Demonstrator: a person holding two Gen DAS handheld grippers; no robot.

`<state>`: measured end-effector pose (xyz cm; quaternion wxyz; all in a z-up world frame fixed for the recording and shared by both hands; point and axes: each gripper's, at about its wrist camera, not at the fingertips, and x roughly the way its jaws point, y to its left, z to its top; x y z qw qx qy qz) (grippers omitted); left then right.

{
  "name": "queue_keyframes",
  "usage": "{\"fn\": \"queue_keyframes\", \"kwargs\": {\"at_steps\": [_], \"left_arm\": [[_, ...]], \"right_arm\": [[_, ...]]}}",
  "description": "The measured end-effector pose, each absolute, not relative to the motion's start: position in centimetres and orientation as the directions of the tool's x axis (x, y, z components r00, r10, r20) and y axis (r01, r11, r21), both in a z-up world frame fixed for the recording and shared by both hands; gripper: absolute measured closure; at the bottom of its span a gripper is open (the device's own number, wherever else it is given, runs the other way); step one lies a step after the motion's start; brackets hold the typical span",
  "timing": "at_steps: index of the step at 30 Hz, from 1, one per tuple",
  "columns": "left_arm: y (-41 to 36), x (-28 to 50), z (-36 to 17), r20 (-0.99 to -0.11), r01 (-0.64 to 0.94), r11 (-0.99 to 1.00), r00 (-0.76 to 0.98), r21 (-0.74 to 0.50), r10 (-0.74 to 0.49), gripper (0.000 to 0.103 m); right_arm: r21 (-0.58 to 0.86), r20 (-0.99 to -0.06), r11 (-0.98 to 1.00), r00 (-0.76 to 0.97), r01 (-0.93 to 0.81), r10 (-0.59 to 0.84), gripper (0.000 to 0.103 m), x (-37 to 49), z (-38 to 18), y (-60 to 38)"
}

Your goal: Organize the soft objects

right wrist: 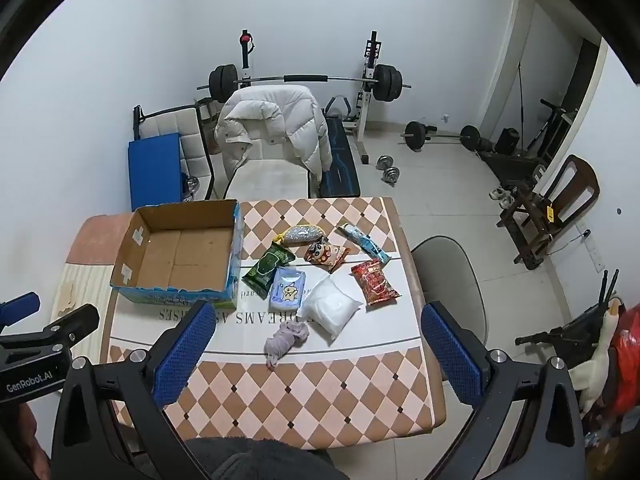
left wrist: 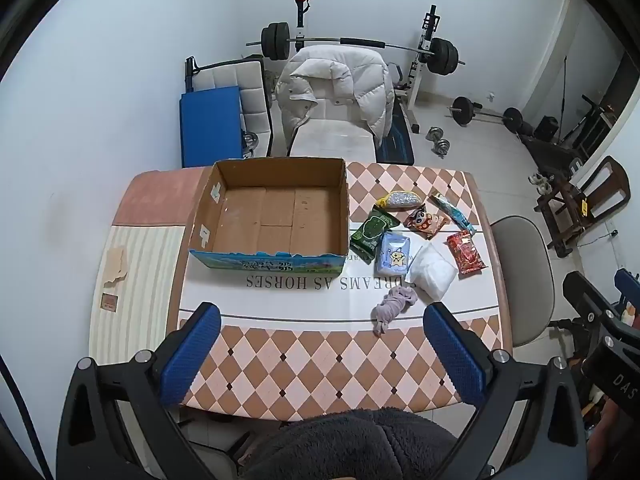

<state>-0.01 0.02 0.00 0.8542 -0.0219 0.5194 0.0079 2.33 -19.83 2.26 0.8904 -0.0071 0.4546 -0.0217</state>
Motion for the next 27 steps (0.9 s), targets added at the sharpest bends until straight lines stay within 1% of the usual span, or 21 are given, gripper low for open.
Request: {"fn": "queue_keyframes", "kwargs": {"at_steps": [13,18,27], "left_arm": [[1.1,0.9,0.4,-0.884,-0.026,0.999,0.467,-0.031,-0.015,0.000],[-0.4,-0.2,1.1,-0.877,-0.029,0.999,0.480,-0.023,-0.007,0.000],[-0.7,-0.2,1.2,-0.874,-0.023,0.999,0.485,-0.026,-0.012,0.000]], "right_arm": [[-0.034,-0.805,0.999,0.591,0.029,-0.044,0.000,1.8,2.6,-19.7],[-0.036,-0.804,0.999,0.593,0.033,-0.049,0.000,1.7,3.0,-19.6],[-0.031,-0.801,0.999,0.598,0.023,-0.039,0.000,1.6,3.6,-19.7]]}}
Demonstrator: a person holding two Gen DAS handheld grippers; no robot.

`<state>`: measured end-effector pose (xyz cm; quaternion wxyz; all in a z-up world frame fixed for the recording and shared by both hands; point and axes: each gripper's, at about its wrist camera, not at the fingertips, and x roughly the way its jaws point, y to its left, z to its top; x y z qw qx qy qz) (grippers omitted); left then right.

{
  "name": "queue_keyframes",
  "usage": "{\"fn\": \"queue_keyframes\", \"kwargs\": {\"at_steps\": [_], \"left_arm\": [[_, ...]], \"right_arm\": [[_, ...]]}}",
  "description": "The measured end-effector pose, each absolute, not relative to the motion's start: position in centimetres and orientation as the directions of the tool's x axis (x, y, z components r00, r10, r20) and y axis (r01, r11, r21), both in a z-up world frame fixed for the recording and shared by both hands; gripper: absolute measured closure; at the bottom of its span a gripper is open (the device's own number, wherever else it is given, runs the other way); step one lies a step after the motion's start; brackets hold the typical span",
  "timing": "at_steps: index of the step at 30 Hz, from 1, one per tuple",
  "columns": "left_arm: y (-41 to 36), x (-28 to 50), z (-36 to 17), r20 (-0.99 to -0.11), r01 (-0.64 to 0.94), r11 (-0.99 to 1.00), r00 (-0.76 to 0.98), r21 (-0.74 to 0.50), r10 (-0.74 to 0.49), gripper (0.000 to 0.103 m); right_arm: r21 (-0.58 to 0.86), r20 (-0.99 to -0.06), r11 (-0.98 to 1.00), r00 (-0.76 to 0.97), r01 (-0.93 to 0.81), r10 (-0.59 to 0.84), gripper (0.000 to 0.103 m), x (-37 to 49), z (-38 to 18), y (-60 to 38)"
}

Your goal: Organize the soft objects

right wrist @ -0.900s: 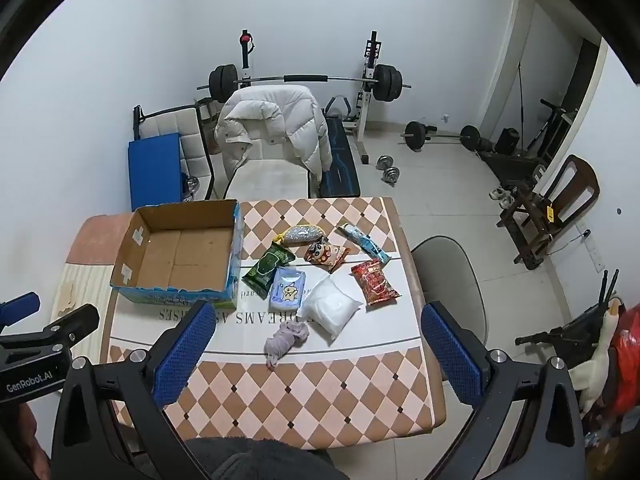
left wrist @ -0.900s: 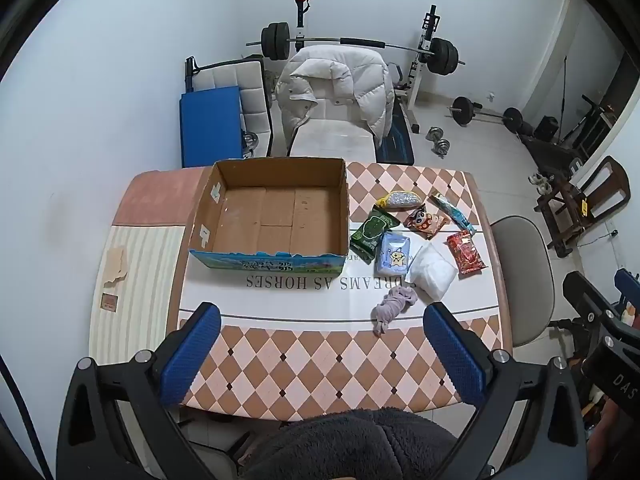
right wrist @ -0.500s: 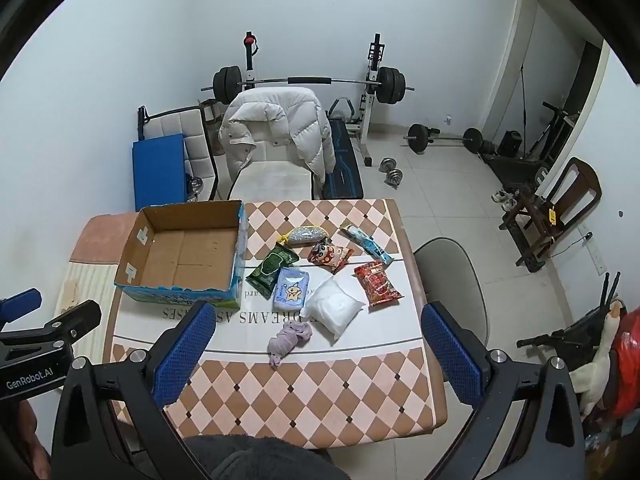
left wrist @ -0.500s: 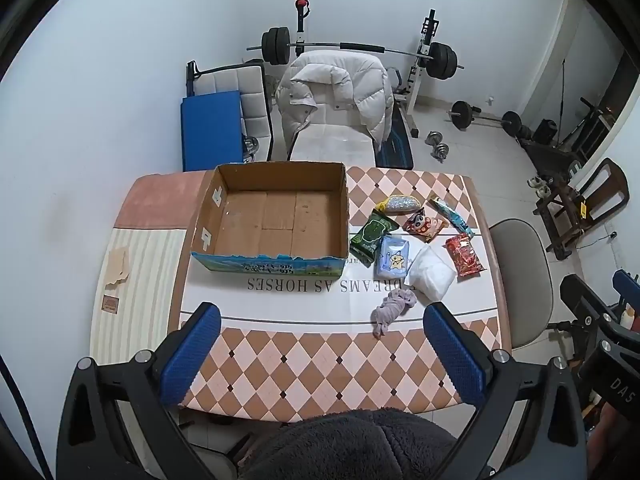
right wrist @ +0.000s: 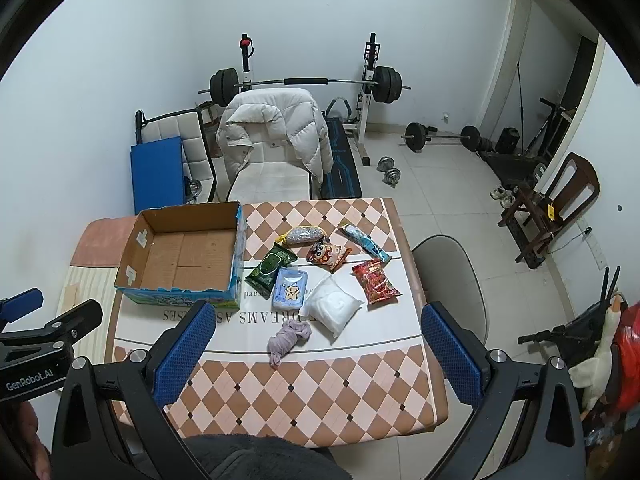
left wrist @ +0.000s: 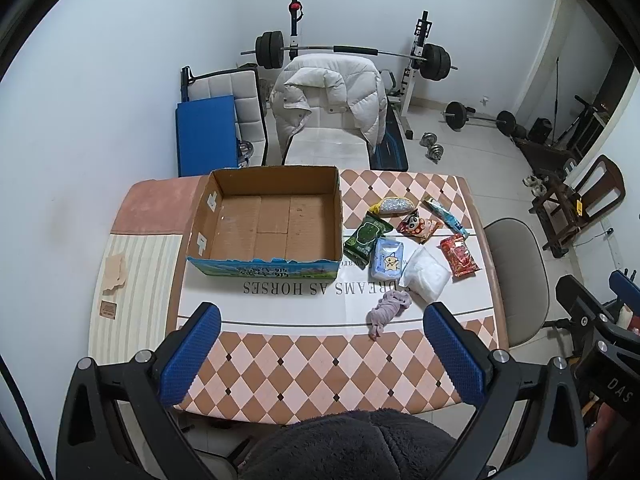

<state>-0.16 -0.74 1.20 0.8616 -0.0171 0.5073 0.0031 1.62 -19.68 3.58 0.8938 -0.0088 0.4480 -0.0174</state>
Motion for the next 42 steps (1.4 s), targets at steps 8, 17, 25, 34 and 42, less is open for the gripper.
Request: {"fn": "queue_keyframes", "kwargs": {"at_steps": [8,17,25,34,42], "left_arm": [[-0.8,-0.2,1.6,-0.868,-0.025,0.999,0.496,-0.025,-0.010,0.000],[-0.5,-0.5,1.7,-0.861,-0.026,0.999,0.509,-0.026,-0.009,0.000],[0.2,-0.8,1.8,-0.852,-0.034,0.999,0.524,-0.026,-0.004,0.000],[0.5,-0.7,1.8,-0.851,-0.033,0.999,0.526,-0.025,-0.004,0.000],[0.4,-0.7,1.8,-0.851,-0.034,0.999,0.525,-0.026,-0.004,0.000]], "right_arm": [[-0.023,-0.800,0.999,0.600,0.027,-0.034,0.000,1.5,3.4,-19.7],[-0.023,-0.792,0.999,0.609,0.026,-0.034,0.000,2.0,4.3,-19.4],[-0.023,-0.781,1.000,0.624,0.020,-0.031,0.000,1.9,4.1,-19.2],[-0.022,-0.778,1.000,0.627,0.019,-0.029,0.000,2.0,4.3,-19.0],[-0.022,-0.778,1.000,0.627,0.012,-0.025,0.000,2.1,4.3,-18.8]]}}
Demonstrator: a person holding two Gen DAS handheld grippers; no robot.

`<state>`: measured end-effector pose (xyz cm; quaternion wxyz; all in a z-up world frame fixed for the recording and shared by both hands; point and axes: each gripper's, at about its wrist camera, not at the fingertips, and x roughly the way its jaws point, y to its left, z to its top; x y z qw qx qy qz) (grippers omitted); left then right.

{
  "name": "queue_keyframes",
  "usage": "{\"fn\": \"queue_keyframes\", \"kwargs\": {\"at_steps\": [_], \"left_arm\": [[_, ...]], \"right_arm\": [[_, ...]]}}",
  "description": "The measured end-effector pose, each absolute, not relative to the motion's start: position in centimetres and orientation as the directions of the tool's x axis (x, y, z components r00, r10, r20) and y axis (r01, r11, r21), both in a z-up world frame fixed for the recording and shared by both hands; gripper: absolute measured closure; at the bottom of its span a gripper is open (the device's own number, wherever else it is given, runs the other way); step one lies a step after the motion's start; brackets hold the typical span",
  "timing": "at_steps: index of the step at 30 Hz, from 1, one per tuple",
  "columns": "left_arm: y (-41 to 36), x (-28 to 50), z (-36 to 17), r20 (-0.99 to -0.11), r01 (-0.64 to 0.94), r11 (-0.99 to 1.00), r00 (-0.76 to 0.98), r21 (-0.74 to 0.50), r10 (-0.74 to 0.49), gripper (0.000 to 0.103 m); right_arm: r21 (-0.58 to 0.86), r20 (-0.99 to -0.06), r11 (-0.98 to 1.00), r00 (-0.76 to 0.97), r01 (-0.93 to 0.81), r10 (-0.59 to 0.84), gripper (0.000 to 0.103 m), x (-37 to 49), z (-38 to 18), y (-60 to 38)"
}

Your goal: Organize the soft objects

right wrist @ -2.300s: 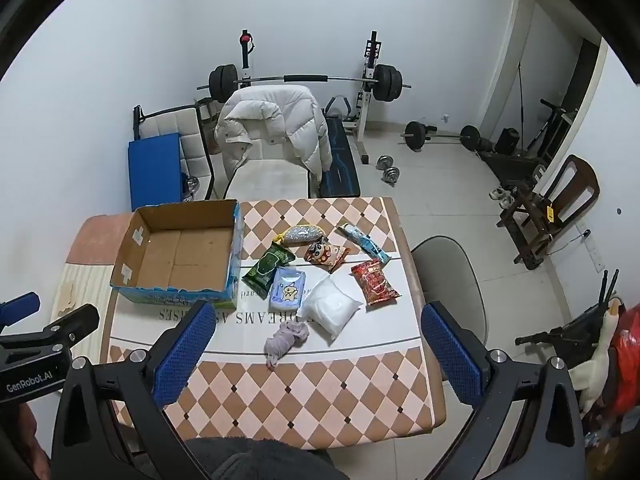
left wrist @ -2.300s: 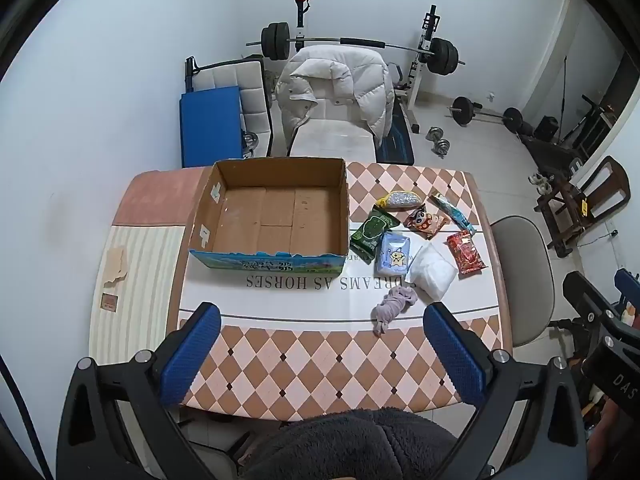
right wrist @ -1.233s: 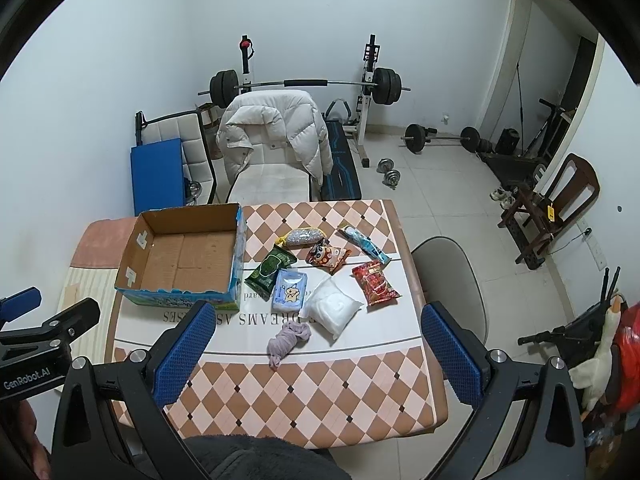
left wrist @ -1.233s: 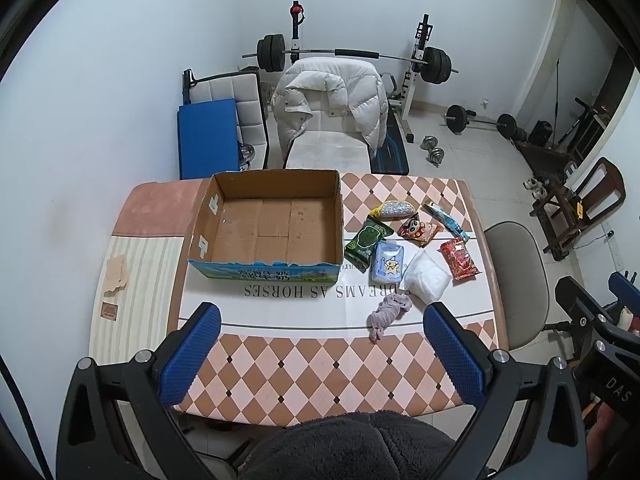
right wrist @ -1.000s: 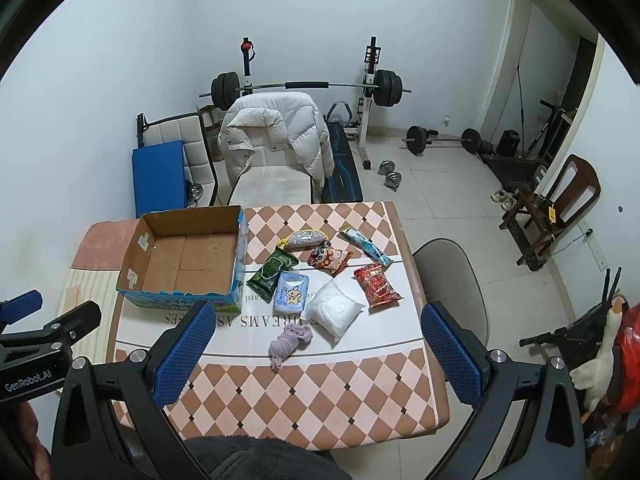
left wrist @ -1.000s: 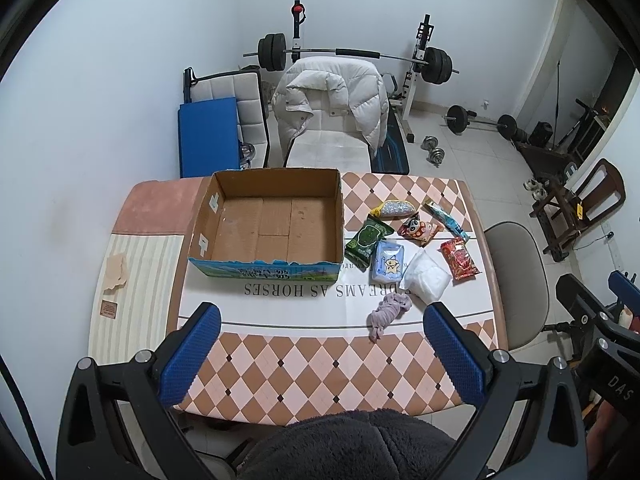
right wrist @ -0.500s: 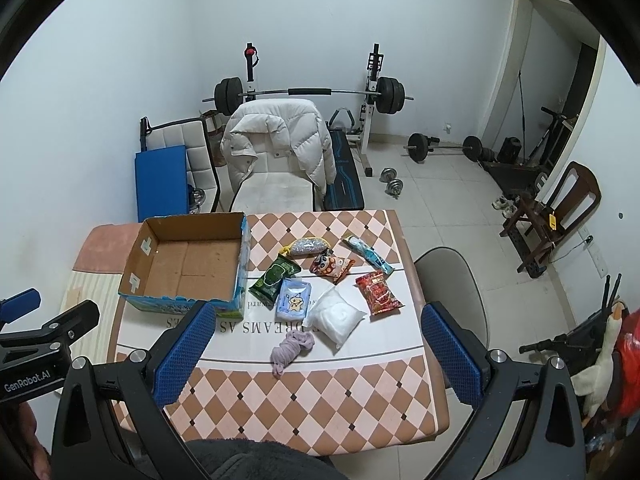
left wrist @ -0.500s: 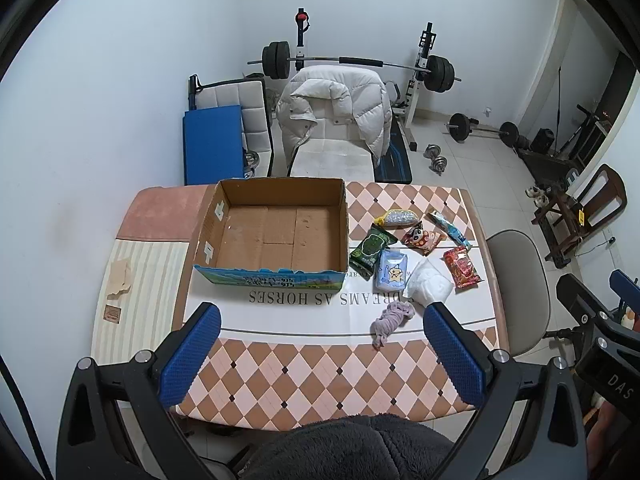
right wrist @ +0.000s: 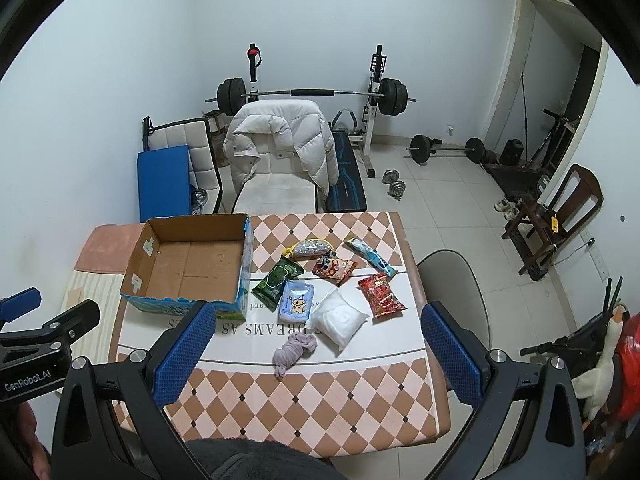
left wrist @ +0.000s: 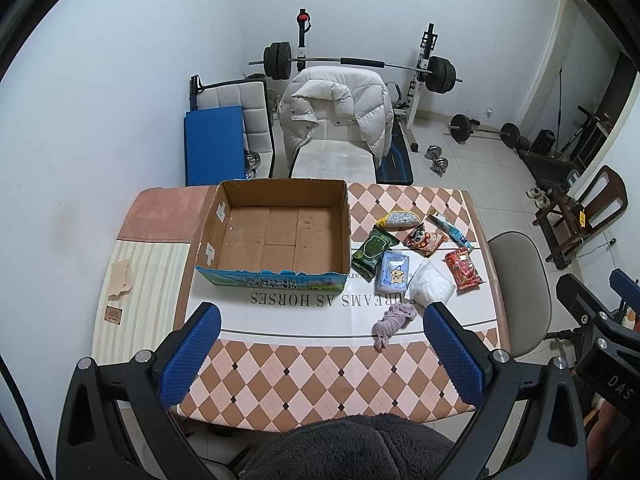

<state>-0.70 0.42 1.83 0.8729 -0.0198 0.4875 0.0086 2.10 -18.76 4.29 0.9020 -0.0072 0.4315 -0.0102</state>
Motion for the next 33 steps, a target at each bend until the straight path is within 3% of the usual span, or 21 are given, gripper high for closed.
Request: {"fn": "queue_keyframes", "kwargs": {"at_steps": [33], "left_arm": [[-0.1,1.9,1.3,-0.856,-0.015,1.000,0.517,-0.019,-0.008,0.000]], "right_arm": [[0.023,-0.791,0.999,0.611,0.037,-0.004,0.000,4.3,3.6,-18.8]]}}
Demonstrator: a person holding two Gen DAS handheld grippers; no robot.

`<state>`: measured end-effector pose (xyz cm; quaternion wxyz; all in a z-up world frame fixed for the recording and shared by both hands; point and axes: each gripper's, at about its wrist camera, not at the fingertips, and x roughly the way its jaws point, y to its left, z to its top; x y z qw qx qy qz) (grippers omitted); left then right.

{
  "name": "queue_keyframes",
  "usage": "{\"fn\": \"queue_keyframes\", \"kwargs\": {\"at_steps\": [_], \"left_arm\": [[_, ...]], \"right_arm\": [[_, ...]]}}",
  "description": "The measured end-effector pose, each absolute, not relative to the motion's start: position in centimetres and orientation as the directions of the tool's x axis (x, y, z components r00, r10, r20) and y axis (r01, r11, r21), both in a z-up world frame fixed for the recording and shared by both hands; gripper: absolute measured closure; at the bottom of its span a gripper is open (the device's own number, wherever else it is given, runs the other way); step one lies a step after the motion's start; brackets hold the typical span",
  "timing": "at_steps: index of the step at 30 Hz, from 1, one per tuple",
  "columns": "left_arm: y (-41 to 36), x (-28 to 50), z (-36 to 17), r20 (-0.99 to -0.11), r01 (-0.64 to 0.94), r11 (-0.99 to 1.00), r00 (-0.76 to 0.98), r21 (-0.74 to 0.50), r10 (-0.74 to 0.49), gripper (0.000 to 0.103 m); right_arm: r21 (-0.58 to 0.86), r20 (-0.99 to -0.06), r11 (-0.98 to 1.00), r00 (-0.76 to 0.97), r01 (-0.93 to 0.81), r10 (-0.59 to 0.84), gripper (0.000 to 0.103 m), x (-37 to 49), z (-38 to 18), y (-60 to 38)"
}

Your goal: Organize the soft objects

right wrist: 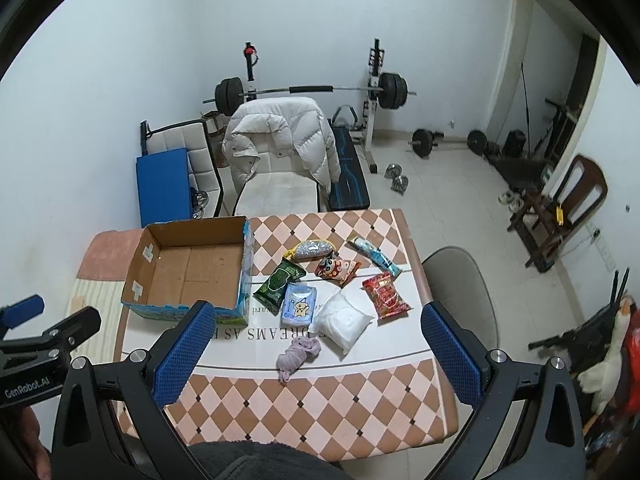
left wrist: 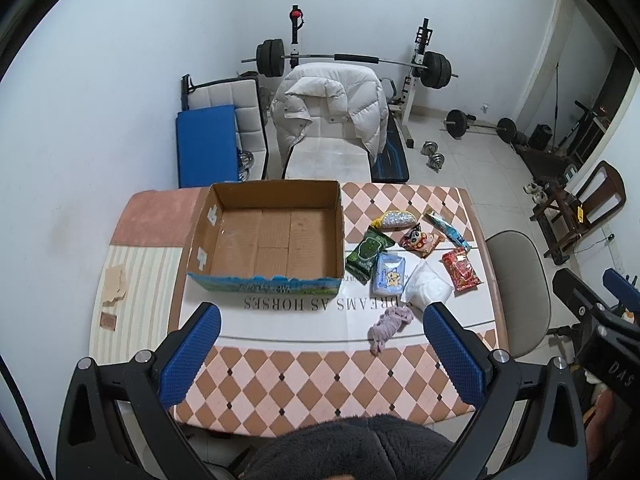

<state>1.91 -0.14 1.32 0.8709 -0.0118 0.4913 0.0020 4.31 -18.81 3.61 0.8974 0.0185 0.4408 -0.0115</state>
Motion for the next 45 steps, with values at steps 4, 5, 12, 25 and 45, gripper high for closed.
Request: {"fn": "queue_keyframes", "kwargs": {"at_steps": [4,5,12,25,45], "left_arm": [[-1.7,5.7,-0.7,-0.866,0.023,1.000,0.500,0.012,-0.001,0.000],[-2.3,7.2,-1.7,-0.873,0.038,0.999,0.487,0.029,0.007,0.000],[-6.4,17.5,-11.7,-0.924,0.130,0.975,0.361,0.181,0.123,0.000],[-11.6,25.8,-27.8,-0.990,0.160,0.977,0.018,0.141,0.140,0.000],[-13.1,26.0,-29.5,-0.984,0.159,0.971,0.023,0.177,0.175,0.000]], "right_arm": [[0.092,-0.822,0.992,0.568,0.087,0.027,0.000,6.8,1.1,-21.7],[0.098,-0.836,0.988,0.549,0.121,0.016,0.000,8.1,-0.3,-23.5],[0.049,-0.914,0.985,0.405,0.168,-0.024,0.000,15.9,-10.0,-29.6],[0.076,-0.995,0.958,-0.049,0.276,0.093,0.000,26.0,-36.6,-29.6],[0.090,-0.971,0.995,-0.218,0.050,0.099,0.015,25.4,-44.4,-30.2]]}}
